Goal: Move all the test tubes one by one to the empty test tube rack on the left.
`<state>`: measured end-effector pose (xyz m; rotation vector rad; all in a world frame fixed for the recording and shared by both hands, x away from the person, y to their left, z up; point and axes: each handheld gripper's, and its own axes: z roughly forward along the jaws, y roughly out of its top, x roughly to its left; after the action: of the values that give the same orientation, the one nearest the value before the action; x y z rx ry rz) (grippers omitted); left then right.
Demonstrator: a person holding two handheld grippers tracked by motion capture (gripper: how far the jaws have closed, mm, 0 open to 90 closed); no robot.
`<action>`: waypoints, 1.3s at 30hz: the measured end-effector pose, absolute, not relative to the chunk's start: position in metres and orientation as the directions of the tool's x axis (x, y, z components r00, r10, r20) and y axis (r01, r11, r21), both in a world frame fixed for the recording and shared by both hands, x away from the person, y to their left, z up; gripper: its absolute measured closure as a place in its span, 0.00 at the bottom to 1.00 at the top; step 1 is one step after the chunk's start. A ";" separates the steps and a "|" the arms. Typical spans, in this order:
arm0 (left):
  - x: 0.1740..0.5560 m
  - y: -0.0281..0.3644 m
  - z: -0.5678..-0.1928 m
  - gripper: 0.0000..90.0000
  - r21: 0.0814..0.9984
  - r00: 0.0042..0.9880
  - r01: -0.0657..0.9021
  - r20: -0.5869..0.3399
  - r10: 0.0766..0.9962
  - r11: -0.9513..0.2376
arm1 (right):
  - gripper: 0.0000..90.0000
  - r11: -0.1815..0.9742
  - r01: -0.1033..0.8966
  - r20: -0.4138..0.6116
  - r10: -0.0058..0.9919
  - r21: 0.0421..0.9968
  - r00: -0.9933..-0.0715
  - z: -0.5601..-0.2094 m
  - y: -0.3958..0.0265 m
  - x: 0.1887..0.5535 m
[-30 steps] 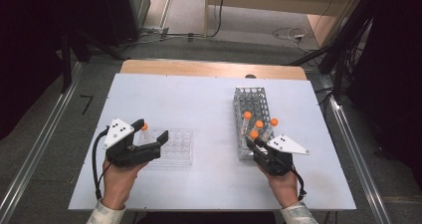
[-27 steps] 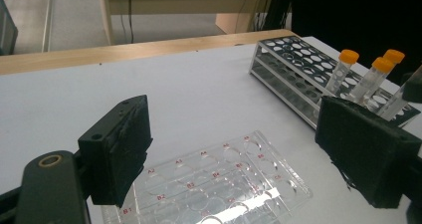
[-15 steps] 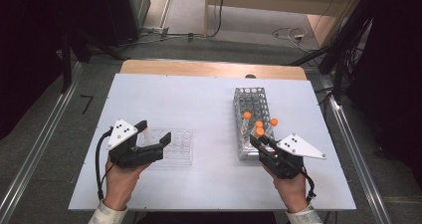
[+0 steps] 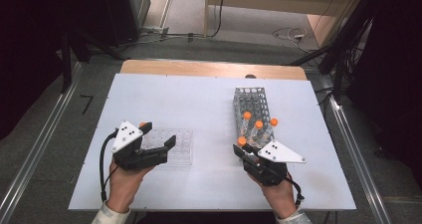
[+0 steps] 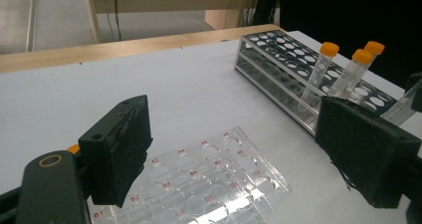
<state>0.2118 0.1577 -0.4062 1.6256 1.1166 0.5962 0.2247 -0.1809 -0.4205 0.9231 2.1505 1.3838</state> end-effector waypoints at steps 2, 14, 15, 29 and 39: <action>0.212 0.156 -0.407 0.16 0.926 0.451 0.374 -0.140 0.881 -0.045 | 0.79 0.296 0.309 0.005 0.714 0.904 -0.700 -0.424 -0.176 0.224; 0.211 0.140 -0.413 0.16 0.919 0.497 0.385 -0.133 0.858 -0.080 | 0.79 0.324 0.316 0.001 0.697 0.892 -0.717 -0.435 -0.165 0.223; 0.210 0.138 -0.414 0.16 0.918 0.501 0.387 -0.132 0.856 -0.085 | 0.79 0.328 0.318 0.001 0.695 0.890 -0.719 -0.436 -0.163 0.223; 0.202 0.103 -0.420 0.19 0.913 0.608 0.378 -0.121 0.785 -0.151 | 0.80 0.368 0.320 -0.001 0.658 0.873 -0.753 -0.447 -0.143 0.220; 0.199 0.081 -0.424 0.33 0.919 0.662 0.356 -0.118 0.740 -0.172 | 0.79 0.393 0.315 -0.001 0.627 0.864 -0.779 -0.451 -0.132 0.215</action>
<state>0.1991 0.0810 -0.4237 1.7767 0.8807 0.4355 0.2147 -0.1315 -0.4514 0.8198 2.3287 1.3376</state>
